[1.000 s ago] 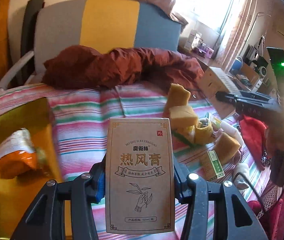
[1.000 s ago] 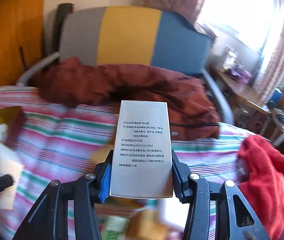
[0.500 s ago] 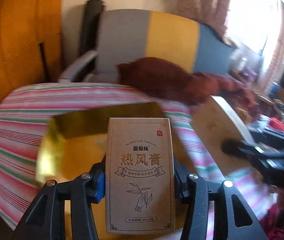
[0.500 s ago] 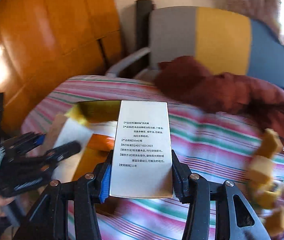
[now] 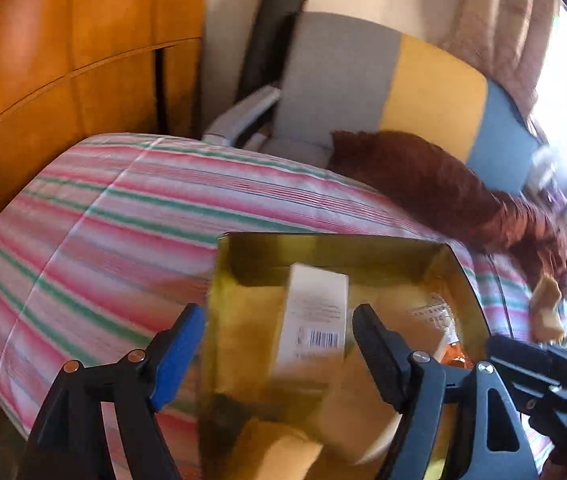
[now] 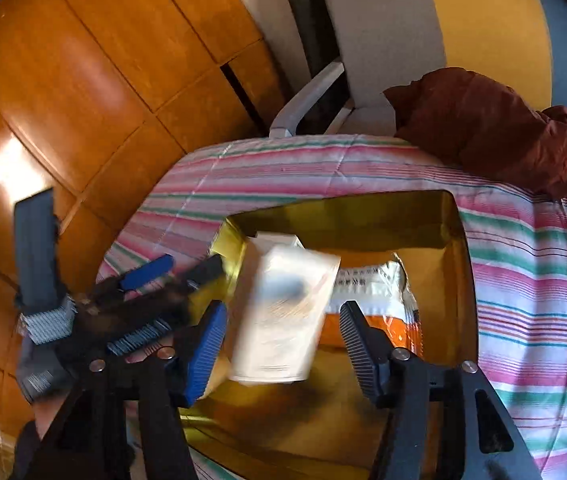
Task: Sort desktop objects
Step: 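Carry both white boxes to the gold tray and open both tools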
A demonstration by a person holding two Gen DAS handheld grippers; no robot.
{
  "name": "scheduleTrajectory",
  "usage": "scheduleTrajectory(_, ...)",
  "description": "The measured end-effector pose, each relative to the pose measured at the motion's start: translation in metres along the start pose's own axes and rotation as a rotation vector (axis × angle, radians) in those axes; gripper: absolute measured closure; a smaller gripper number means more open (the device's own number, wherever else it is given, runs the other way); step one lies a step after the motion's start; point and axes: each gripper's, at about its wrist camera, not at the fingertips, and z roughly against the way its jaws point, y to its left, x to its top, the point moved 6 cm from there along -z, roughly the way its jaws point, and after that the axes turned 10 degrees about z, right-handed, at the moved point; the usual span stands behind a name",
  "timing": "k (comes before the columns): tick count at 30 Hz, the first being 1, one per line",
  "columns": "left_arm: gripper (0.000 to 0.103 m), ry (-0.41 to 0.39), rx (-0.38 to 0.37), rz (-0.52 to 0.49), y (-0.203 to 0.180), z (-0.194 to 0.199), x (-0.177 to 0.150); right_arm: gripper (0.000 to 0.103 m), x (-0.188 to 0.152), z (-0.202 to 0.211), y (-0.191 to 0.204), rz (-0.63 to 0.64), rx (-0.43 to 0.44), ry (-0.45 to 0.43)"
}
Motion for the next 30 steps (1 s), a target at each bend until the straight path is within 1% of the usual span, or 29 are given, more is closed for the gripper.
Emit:
scheduleTrajectory(2, 0.025, -0.022, 0.014, 0.014, 0.008, 0.010, -0.005, 0.043, -0.008, 0.001, -0.003, 0.009, -0.009, 0.015)
scheduleTrajectory(6, 0.026, -0.051, 0.007, 0.018, 0.009, 0.028, -0.021, 0.043, -0.028, 0.006, -0.010, 0.027, -0.035, 0.032)
scheduleTrajectory(9, 0.026, -0.056, -0.015, 0.003, 0.002, 0.039, -0.035, 0.036, -0.044, 0.015, -0.014, 0.041, -0.060, 0.031)
scheduleTrajectory(11, 0.026, -0.050, -0.042, -0.003, -0.006, 0.045, -0.044, 0.034, -0.053, 0.024, -0.018, 0.047, -0.081, 0.024)
scheduleTrajectory(14, 0.026, -0.031, -0.102, -0.007, -0.020, 0.052, -0.057, 0.032, -0.065, 0.039, -0.024, 0.065, -0.130, 0.008)
scheduleTrajectory(16, 0.026, -0.021, -0.123, -0.016, -0.030, 0.054, -0.066, 0.025, -0.072, 0.050, -0.030, 0.068, -0.161, -0.003)
scheduleTrajectory(19, 0.026, 0.008, -0.170, -0.014, -0.044, 0.055, -0.079, 0.020, -0.084, 0.069, -0.042, 0.054, -0.201, -0.023)
scheduleTrajectory(22, 0.026, 0.015, -0.192, -0.035, -0.058, 0.058, -0.089, 0.015, -0.098, 0.088, -0.058, 0.033, -0.245, -0.041)
scheduleTrajectory(26, 0.025, 0.041, -0.226, -0.084, -0.078, 0.060, -0.101, 0.012, -0.116, 0.107, -0.078, 0.000, -0.274, -0.054)
scheduleTrajectory(30, 0.025, 0.070, -0.237, -0.133, -0.097, 0.058, -0.111, 0.012, -0.136, 0.120, -0.099, -0.040, -0.313, -0.046)
